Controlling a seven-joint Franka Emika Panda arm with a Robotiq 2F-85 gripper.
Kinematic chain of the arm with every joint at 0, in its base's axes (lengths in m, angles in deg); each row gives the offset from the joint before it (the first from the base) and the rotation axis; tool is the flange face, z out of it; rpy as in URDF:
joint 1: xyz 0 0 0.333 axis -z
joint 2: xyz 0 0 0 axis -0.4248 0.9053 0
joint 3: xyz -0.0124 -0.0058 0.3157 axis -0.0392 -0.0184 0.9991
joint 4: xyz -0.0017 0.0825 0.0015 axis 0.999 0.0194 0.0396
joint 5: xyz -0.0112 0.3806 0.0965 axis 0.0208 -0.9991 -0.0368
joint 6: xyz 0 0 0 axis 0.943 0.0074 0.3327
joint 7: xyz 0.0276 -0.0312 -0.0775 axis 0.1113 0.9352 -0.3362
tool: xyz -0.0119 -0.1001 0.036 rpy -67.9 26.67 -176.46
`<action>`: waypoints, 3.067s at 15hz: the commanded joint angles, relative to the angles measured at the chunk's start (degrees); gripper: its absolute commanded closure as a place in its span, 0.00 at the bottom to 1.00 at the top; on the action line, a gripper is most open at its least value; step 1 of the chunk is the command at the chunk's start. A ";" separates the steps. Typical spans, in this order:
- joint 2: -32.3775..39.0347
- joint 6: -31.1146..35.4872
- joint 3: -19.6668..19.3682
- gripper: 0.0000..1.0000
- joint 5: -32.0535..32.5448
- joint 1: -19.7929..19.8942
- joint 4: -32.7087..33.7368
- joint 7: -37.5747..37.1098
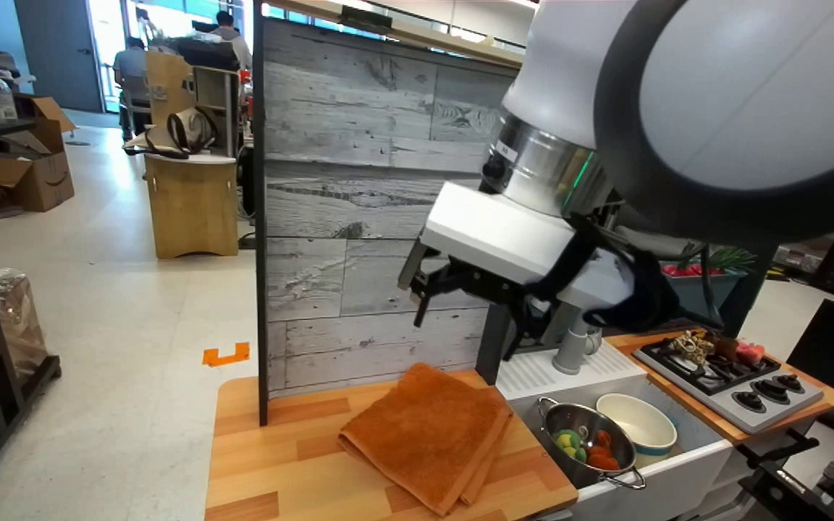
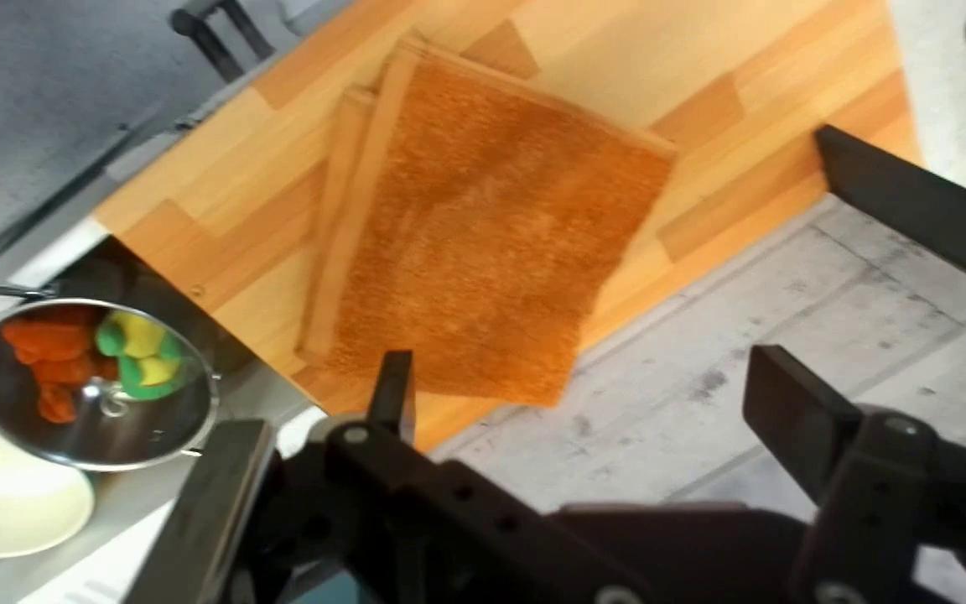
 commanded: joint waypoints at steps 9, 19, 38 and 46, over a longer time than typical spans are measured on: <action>8.58 -6.26 -7.69 0.00 2.37 0.99 -3.33 -6.91; -4.10 -23.86 -25.93 0.00 25.23 -11.91 -12.22 -6.84; -17.57 -27.52 -14.19 0.00 28.77 27.97 -11.04 6.24; -11.68 -34.57 -5.18 0.00 9.52 53.18 -0.96 32.47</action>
